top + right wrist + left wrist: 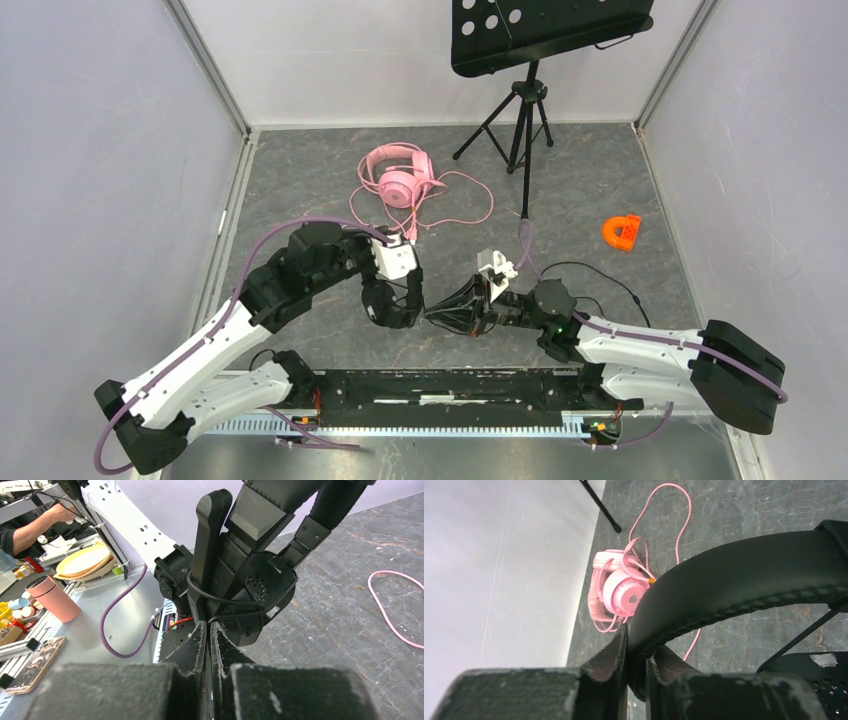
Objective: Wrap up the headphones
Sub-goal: Wrap the headphones cable around the headphones.
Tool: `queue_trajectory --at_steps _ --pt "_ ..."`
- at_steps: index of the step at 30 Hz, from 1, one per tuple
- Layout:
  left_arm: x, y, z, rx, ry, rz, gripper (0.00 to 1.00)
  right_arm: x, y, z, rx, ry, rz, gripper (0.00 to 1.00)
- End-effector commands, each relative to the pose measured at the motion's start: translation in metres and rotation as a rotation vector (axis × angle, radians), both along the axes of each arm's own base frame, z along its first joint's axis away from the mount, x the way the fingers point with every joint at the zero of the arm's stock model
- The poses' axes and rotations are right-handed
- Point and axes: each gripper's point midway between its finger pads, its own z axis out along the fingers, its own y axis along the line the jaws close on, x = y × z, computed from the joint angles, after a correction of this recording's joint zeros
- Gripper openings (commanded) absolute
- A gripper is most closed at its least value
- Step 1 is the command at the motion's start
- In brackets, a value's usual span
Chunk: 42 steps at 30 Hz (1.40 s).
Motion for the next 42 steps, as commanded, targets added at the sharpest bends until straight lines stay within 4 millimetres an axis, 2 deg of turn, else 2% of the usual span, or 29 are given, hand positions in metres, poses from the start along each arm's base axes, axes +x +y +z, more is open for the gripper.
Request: queue_trajectory --at_steps 1,5,10,14,16,18,21,28,30,35,37,42 --pt "0.026 0.025 0.036 -0.067 -0.139 0.191 0.02 -0.02 0.001 0.037 0.115 -0.125 0.094 0.08" --pt "0.024 0.028 0.046 -0.067 -0.178 0.182 0.02 -0.003 0.01 0.015 0.005 -0.234 0.034 0.11" --pt "0.02 0.029 0.053 -0.046 -0.219 0.152 0.02 0.012 0.019 0.0 -0.09 -0.347 0.019 0.15" --pt "0.017 0.031 0.051 -0.018 -0.204 0.14 0.02 0.024 0.011 0.002 -0.117 -0.394 -0.047 0.19" --pt "0.016 0.03 0.049 -0.025 -0.189 0.139 0.02 0.034 0.004 0.003 -0.137 -0.428 -0.115 0.25" --pt "0.015 0.028 0.053 -0.097 -0.137 0.167 0.02 0.041 -0.004 -0.002 -0.137 -0.441 -0.18 0.29" --pt "0.015 0.027 0.068 -0.29 -0.028 0.267 0.02 0.039 -0.015 -0.005 -0.106 -0.441 -0.207 0.34" --pt "0.017 0.05 0.089 -0.571 0.085 0.507 0.02 0.04 -0.048 0.018 -0.003 -0.413 -0.343 0.52" --pt "0.014 0.053 0.096 -0.645 0.154 0.566 0.02 0.047 -0.055 0.017 -0.026 -0.453 -0.393 0.56" --pt "-0.001 0.041 0.105 -0.8 0.345 0.577 0.02 0.056 -0.063 0.026 -0.036 -0.536 -0.456 0.67" --pt "-0.007 0.038 0.112 -0.864 0.395 0.571 0.02 0.061 -0.063 0.031 -0.04 -0.516 -0.479 0.71" --pt "-0.016 0.032 0.135 -0.993 0.468 0.543 0.02 0.07 -0.064 0.022 -0.012 -0.437 -0.533 0.78"
